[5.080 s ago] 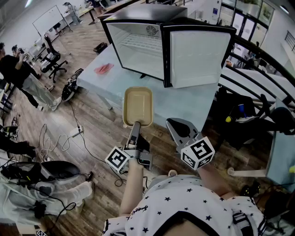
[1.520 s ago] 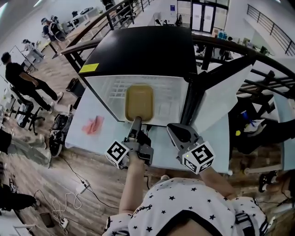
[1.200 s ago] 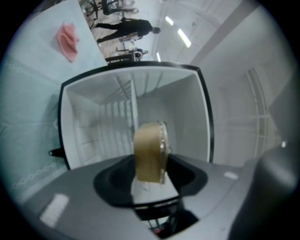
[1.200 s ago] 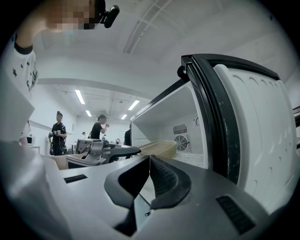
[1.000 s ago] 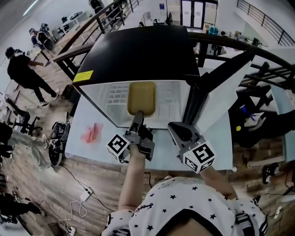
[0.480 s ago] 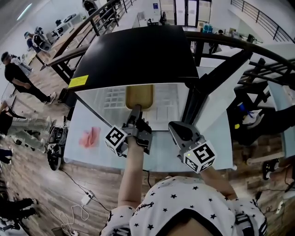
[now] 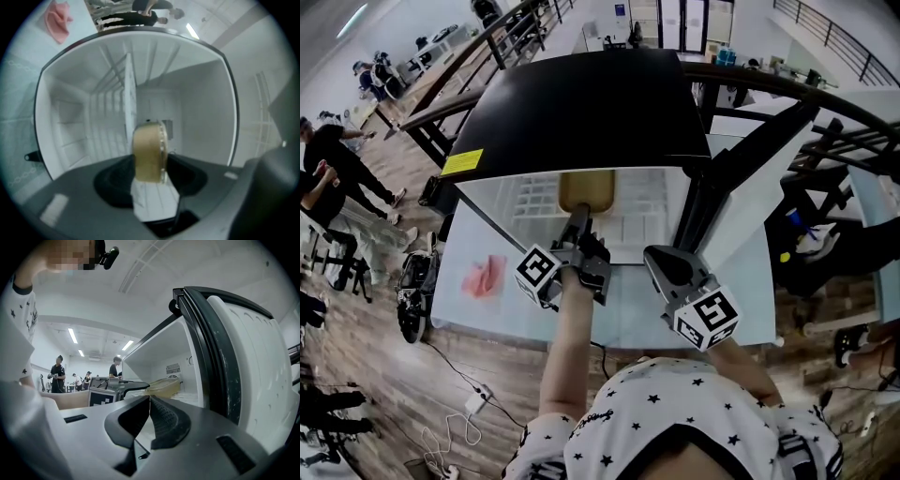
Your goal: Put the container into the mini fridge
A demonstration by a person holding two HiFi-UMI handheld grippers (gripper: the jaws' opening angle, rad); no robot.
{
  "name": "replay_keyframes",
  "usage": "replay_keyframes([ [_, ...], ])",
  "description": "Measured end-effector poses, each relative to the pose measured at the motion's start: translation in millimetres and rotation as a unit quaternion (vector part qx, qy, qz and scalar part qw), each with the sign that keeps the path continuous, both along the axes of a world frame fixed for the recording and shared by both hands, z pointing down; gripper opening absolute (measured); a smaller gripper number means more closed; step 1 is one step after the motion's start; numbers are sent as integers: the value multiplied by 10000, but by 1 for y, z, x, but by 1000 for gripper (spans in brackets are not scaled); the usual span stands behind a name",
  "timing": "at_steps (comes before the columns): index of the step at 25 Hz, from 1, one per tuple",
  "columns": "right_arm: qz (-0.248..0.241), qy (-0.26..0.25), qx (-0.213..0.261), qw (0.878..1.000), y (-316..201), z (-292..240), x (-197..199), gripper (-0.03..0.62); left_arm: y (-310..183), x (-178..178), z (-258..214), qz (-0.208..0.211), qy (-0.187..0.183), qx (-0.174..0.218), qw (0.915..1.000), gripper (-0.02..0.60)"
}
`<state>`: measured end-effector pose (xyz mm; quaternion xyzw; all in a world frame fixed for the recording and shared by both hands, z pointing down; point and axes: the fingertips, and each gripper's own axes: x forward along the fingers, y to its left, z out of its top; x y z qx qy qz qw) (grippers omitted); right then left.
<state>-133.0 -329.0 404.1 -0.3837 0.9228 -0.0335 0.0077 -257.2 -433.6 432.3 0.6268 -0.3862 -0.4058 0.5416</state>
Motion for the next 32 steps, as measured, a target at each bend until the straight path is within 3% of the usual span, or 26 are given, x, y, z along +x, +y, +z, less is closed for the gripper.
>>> replay_keyframes([
  [8,-13,9,-24,10000,2,1,-2,21,1,1,-4,27,-153,137,9998,216],
  [11,-20,6,-25,10000,4,2,-2,21,3,3,-7,71,-284,285,9992,276],
  [19,-186,50,-77,9998,10,2,-8,21,21,-2,-8,64,-390,319,9987,281],
  [22,-249,57,-77,9996,9,0,-8,21,38,0,-12,103,-967,491,9941,279],
  [25,-320,30,-32,9995,13,-5,-7,21,56,4,-16,97,-1656,672,9839,255],
  [30,-483,-14,-45,9988,38,-6,-7,21,91,11,-12,-118,-2591,749,9629,71],
  [32,-530,-19,-70,9986,50,-4,-5,21,107,17,-10,-137,-2993,777,9509,31],
])
